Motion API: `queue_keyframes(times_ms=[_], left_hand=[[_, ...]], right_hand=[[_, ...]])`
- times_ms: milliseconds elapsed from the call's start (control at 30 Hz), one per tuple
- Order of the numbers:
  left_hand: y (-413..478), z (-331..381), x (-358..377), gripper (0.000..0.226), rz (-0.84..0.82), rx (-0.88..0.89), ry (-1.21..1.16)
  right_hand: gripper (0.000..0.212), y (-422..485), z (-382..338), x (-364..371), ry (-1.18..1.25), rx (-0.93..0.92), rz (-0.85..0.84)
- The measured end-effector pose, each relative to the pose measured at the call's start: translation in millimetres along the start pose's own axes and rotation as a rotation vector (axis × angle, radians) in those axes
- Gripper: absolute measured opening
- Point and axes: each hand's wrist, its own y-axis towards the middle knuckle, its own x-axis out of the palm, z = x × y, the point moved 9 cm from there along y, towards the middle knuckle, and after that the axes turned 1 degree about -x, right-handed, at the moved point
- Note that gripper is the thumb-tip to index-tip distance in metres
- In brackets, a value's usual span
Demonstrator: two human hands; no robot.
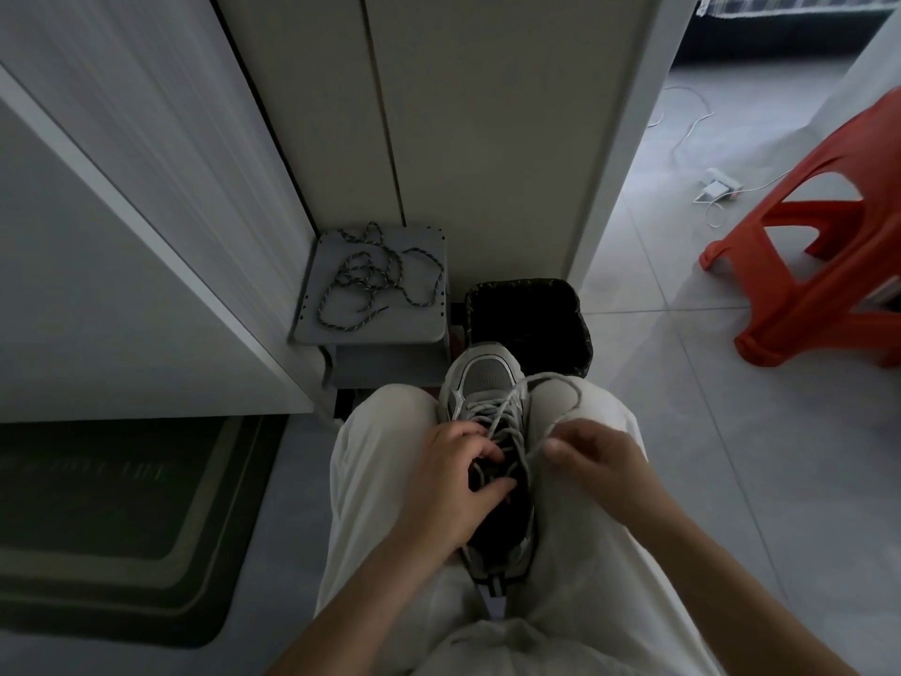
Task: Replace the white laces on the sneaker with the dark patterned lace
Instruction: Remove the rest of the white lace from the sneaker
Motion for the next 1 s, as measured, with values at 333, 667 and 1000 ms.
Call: queue_keyframes(times_ms=[333,667,1000], left_hand=[[0,2,-2,0.031,-0.047,0.041,-0.028],[-8,-26,-5,0.044,-0.012,-0.115,-0.309],[-12,-34,-15,0.022,0.145,-0.131,-0.306]], right_hand=[[0.015,4,6,-6,0.221,0.041,0.181],[0.017,-9,-6,15,-0.028,-0.044,0.04],[0.031,-2,12,-23,-0.145,0.146,0.009]])
